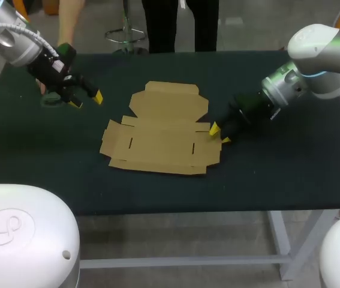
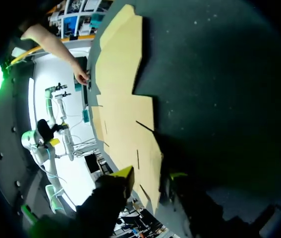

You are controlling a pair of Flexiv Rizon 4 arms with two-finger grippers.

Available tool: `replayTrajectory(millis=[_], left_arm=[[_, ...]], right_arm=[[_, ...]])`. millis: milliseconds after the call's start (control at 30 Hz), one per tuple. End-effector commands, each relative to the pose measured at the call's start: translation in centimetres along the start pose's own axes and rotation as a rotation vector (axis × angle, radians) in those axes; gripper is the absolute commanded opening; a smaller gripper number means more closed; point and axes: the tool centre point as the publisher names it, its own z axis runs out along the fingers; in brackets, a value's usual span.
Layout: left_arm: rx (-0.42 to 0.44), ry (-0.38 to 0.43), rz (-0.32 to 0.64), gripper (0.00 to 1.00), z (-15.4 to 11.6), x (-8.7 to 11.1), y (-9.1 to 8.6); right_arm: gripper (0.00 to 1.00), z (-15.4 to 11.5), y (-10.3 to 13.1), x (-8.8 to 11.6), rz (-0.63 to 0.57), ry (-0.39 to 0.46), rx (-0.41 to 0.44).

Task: Assemble the packaging by folding the flat box into shape, placing the metal phone stand inside, and closing the box properly

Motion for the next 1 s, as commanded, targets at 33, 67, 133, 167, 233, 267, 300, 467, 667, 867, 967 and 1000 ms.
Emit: replayTrajectory(millis=[33, 67, 133, 167, 233, 267, 300, 467, 667, 867, 967, 1000], left_arm=[[-0.007, -0.004, 0.001, 1.00, 0.1, 0.2, 0.0], [-0.008, -0.005, 0.002, 1.00, 0.1, 0.2, 0.0], [-0.011, -0.005, 0.000, 1.00, 0.2, 0.2, -0.1], [-0.011, -0.004, -0.001, 1.00, 0.2, 0.2, -0.1], [-0.012, -0.002, -0.003, 1.00, 0.2, 0.2, -0.1], [-0.012, -0.002, -0.002, 1.00, 0.2, 0.2, -0.1], [-0.012, -0.002, -0.002, 1.00, 0.2, 0.2, 0.0], [-0.013, -0.001, -0.003, 1.00, 0.3, 0.2, 0.0], [-0.012, -0.001, -0.003, 1.00, 0.3, 0.4, 0.1], [-0.008, 0.003, -0.006, 1.00, 0.3, 0.5, 0.2], [-0.007, 0.005, -0.009, 1.00, 0.4, 0.6, 0.3], [-0.007, 0.005, -0.009, 1.00, 0.4, 0.7, 0.3]], right_arm=[[1.00, -0.1, -1.2, 0.8, -0.003, -0.016, -0.025], [1.00, 0.0, -1.3, 0.8, -0.002, -0.020, -0.028], [1.00, 0.2, -1.6, 0.8, 0.001, -0.023, -0.030], [1.00, 0.4, -1.7, 0.9, 0.002, -0.024, -0.029], [1.00, 0.7, -1.8, 0.9, 0.004, -0.028, -0.024], [1.00, 0.8, -1.9, 0.9, 0.004, -0.028, -0.022], [0.89, 1.0, -1.9, 0.9, 0.004, -0.028, -0.018], [0.00, 1.5, -2.1, 0.6, 0.005, -0.019, 0.001], [0.00, 1.2, -2.6, 0.5, -0.006, -0.012, 0.013], [0.00, 0.4, -3.2, 0.0, -0.010, -0.002, 0.023], [0.00, 0.2, -3.3, -0.3, -0.010, -0.008, 0.030], [0.00, 0.2, -3.3, -0.4, -0.012, -0.004, 0.039]])
